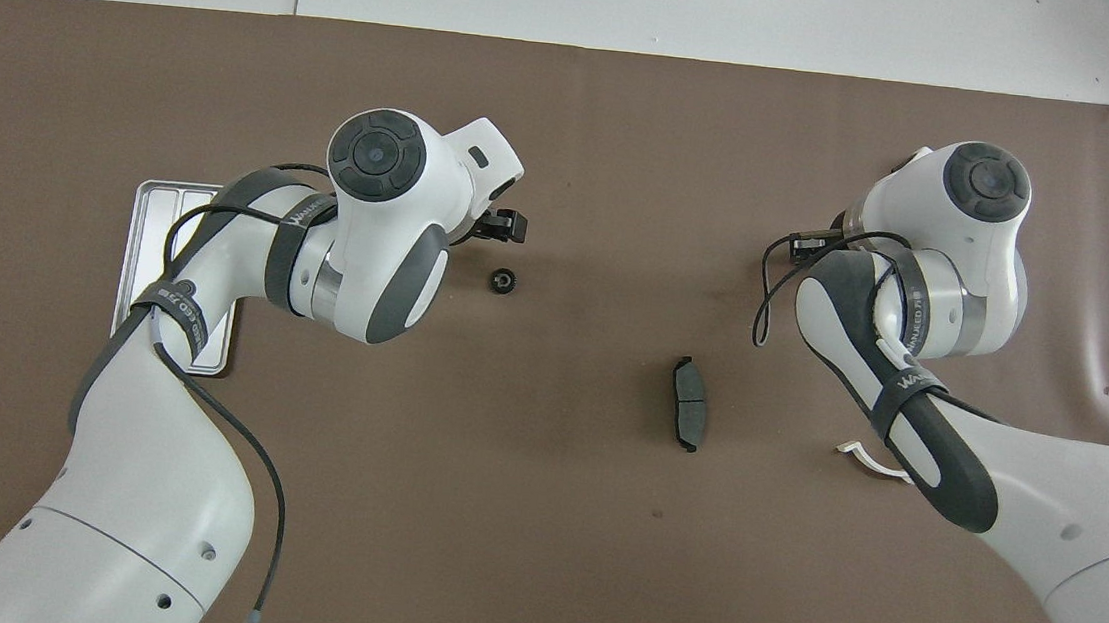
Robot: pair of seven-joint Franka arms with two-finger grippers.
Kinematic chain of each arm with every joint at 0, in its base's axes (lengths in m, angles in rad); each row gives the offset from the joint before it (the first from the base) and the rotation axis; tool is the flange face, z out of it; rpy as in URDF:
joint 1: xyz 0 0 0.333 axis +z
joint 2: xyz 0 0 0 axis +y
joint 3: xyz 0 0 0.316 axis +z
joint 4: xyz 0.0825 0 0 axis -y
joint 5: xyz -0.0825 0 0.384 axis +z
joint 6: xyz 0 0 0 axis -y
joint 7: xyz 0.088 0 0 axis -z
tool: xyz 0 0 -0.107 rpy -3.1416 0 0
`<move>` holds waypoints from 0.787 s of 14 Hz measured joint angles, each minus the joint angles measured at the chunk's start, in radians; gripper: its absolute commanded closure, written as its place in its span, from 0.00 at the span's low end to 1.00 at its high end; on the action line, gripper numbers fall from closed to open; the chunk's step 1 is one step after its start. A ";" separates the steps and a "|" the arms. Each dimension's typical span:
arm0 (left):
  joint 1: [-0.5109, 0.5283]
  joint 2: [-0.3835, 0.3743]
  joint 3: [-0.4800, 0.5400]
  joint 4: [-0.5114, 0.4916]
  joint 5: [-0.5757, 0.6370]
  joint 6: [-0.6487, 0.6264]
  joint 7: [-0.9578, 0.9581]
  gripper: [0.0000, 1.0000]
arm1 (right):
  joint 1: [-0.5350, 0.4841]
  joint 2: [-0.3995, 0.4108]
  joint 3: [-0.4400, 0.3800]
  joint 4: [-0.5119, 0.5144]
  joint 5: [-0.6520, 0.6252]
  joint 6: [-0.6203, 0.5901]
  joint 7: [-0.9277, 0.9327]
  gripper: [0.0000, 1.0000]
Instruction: Pick bearing gear from pile to tray
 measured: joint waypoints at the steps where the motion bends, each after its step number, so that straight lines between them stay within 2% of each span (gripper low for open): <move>1: -0.012 0.002 0.000 -0.005 -0.003 0.013 -0.002 0.00 | 0.000 0.000 0.000 0.000 0.000 0.000 0.000 0.65; 2: -0.020 0.005 0.000 -0.013 -0.011 0.028 -0.004 0.00 | 0.000 -0.001 0.000 0.000 0.001 0.000 0.000 0.79; 3: -0.026 0.007 0.000 -0.025 -0.019 0.045 -0.004 0.00 | 0.000 -0.002 0.001 -0.001 0.002 0.000 0.000 1.00; 8: -0.066 0.008 -0.001 -0.132 -0.026 0.170 -0.005 0.00 | 0.001 -0.004 0.002 -0.002 0.002 0.000 0.000 1.00; 11: -0.073 0.007 -0.001 -0.141 -0.029 0.179 -0.013 0.00 | 0.001 -0.004 0.002 -0.001 0.002 0.000 0.003 1.00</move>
